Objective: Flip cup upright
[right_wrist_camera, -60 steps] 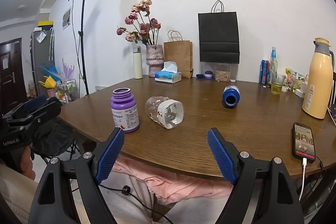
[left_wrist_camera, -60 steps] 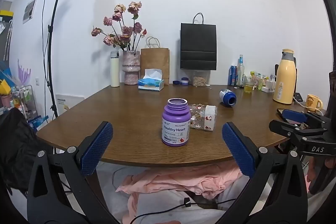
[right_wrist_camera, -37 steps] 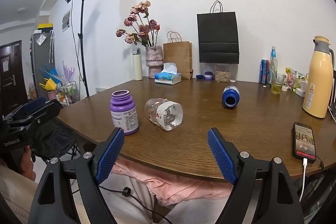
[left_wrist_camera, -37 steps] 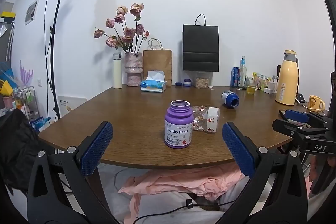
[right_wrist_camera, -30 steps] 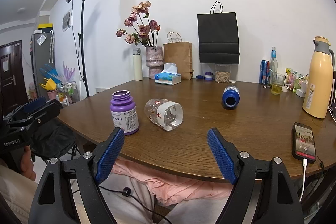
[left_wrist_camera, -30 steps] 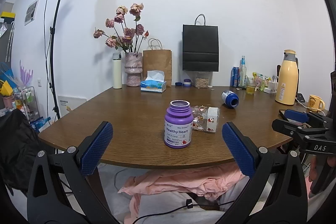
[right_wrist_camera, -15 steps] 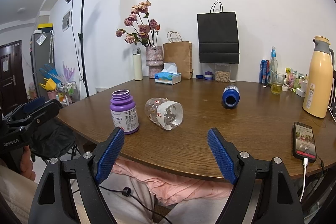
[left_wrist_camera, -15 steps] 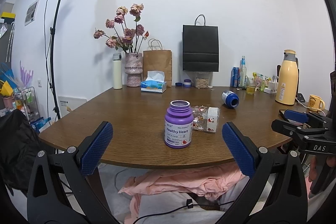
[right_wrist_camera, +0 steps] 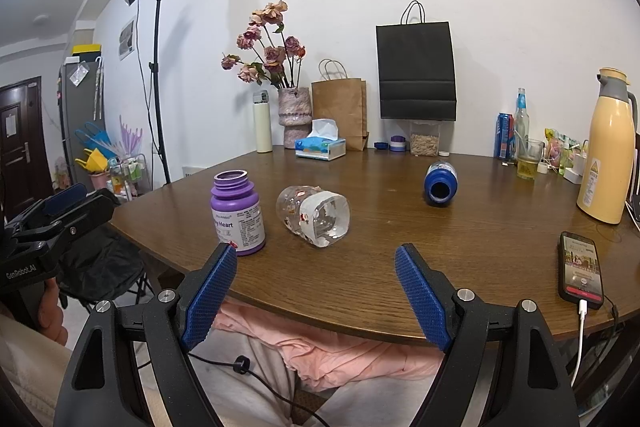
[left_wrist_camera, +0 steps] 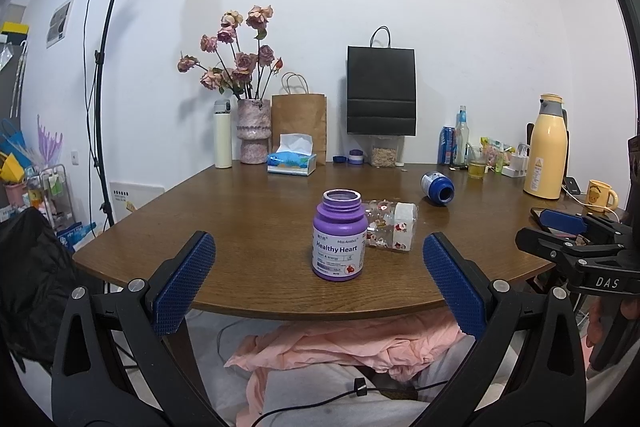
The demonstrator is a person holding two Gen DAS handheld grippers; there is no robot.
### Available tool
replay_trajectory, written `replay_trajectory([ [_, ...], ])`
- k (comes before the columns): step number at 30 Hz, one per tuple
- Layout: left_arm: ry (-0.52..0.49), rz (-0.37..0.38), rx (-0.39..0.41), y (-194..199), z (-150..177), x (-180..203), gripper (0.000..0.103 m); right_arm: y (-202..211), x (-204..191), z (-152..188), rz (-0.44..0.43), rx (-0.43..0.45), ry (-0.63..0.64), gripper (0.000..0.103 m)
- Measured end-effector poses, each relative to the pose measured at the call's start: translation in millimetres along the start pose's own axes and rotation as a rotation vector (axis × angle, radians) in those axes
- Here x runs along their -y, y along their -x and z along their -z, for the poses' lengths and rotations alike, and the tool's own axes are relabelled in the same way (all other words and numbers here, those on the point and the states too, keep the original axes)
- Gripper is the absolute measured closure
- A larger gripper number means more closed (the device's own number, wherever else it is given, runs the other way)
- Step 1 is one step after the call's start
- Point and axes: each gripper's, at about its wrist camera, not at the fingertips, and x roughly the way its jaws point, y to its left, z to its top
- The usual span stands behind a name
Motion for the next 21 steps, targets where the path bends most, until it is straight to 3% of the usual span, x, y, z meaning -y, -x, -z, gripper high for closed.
replay_trajectory([
  [21, -0.003, 0.002, -0.001, -0.3, 1.3, 1.3, 0.000, 0.1, -0.1, 1.6, -0.001, 0.002, -0.005, 0.017],
])
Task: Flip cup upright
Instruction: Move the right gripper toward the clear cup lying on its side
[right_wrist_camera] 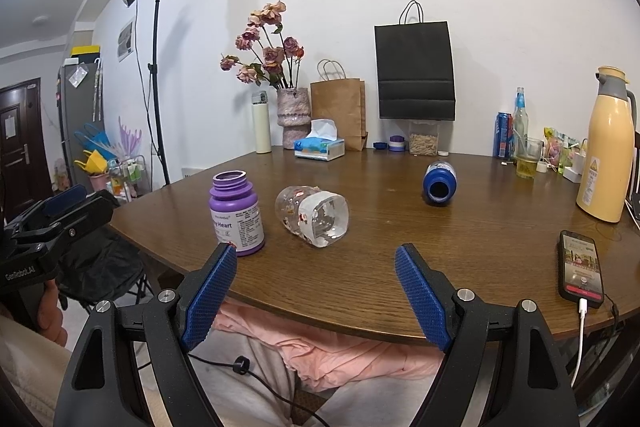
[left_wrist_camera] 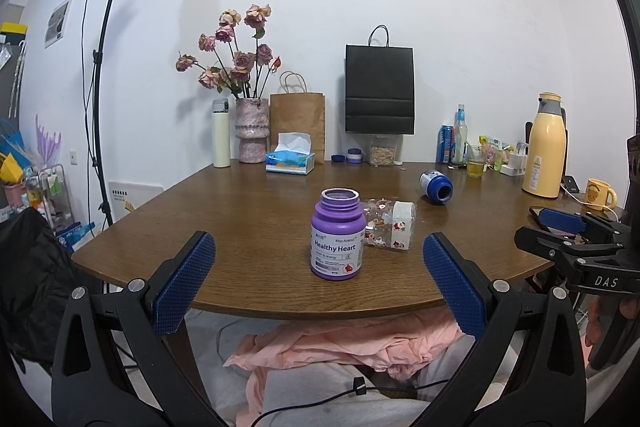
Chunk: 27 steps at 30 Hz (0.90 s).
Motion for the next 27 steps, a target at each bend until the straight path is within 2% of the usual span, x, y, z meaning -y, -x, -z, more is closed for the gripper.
replay_trajectory([
  [9, -0.022, 0.032, -0.016, -15, -3, 2, 0.000, -13, 7, 2, -0.030, -0.034, -0.039, 0.017],
  [13, -0.061, 0.118, -0.059, -45, -18, 6, 0.000, -41, 24, -3, -0.085, -0.084, -0.089, 0.017],
  [18, -0.089, 0.161, -0.076, -79, -37, 9, 0.000, -88, 35, -16, -0.091, -0.163, -0.030, 0.017],
  [21, -0.098, 0.197, -0.120, -102, -48, 11, 0.000, -114, 38, -25, -0.070, -0.200, 0.022, 0.017],
  [24, -0.097, 0.245, -0.175, -127, -60, 12, 0.000, -135, 39, -32, -0.122, -0.224, 0.033, 0.017],
  [27, -0.105, 0.254, -0.226, -150, -67, 16, 0.000, -158, 33, -38, -0.173, -0.258, 0.074, 0.017],
])
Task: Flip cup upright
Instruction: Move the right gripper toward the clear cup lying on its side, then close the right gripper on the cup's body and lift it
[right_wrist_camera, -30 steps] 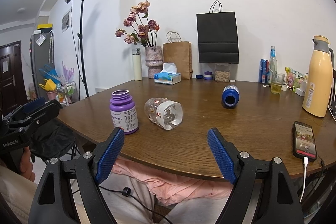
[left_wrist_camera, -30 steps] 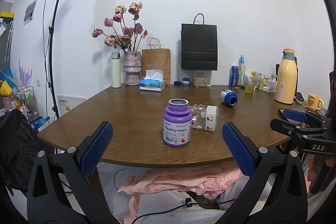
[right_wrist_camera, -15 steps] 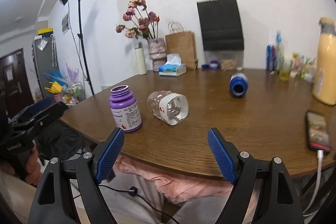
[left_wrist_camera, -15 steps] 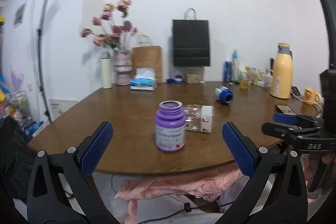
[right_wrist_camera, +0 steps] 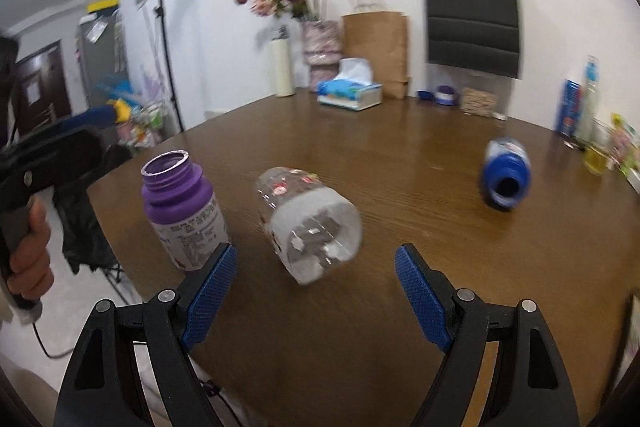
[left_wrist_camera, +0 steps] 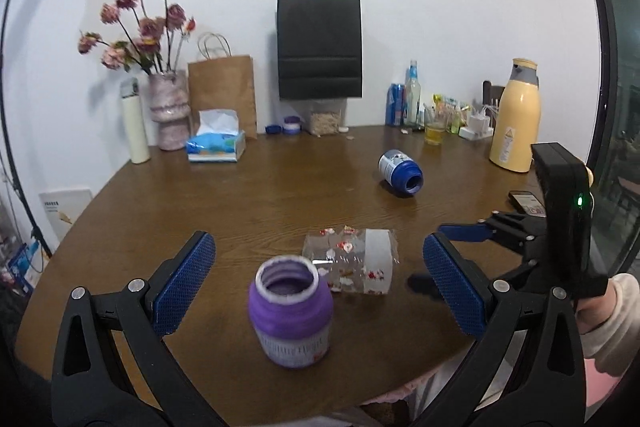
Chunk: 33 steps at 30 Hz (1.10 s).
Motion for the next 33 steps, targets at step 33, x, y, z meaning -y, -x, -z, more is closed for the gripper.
replay_trajectory([
  [33, 0.037, 0.110, -0.415, -268, -61, -107, 0.032, -208, 42, -117, -0.221, -0.237, 0.187, 0.019],
])
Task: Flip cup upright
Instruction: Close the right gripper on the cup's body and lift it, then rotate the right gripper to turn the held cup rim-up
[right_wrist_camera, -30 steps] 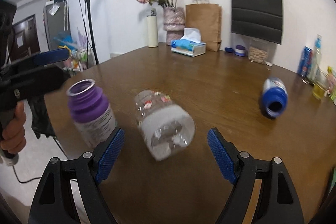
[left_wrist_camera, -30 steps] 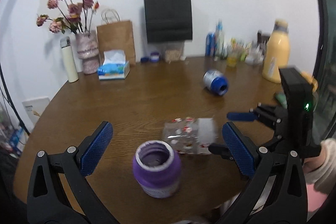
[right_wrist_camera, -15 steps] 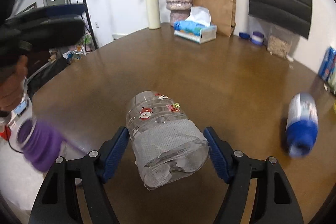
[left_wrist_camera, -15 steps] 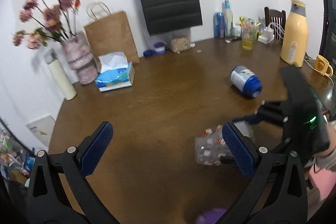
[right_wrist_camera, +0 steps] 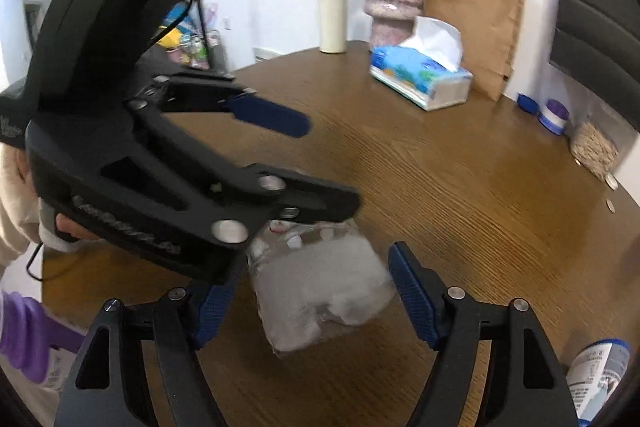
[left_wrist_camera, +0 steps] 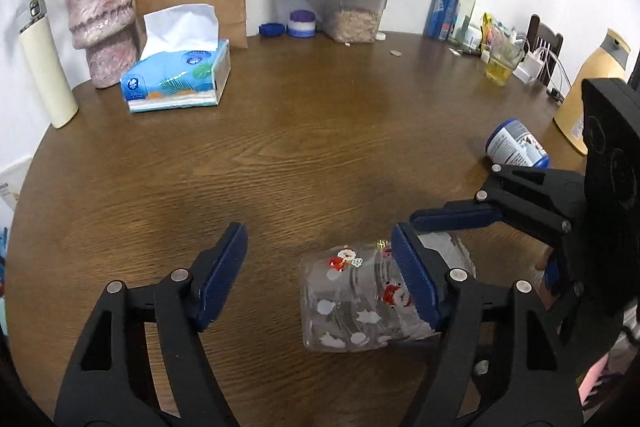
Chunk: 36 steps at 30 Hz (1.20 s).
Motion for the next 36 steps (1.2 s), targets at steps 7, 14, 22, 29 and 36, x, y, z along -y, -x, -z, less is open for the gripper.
replay_trajectory([
  [7, -0.007, -0.103, 0.042, 3, 1, -12, 0.030, 15, 17, 6, 0.139, 0.023, -0.029, 0.018],
  [14, 0.072, -0.021, 0.027, 14, -1, -22, 0.018, 14, 34, 12, 0.246, 0.028, -0.144, 0.018],
  [22, -0.092, 0.125, -0.175, -22, -6, 20, 0.001, 44, 39, 19, 0.416, 0.062, -0.171, 0.018],
  [29, -0.060, 0.073, -0.199, -39, -25, 25, 0.046, 78, 51, 31, 0.425, 0.098, -0.222, 0.018],
  [36, -0.085, -0.038, 0.078, 50, -53, 39, 0.046, 140, 56, 9, 0.184, 0.339, -0.372, 0.018],
])
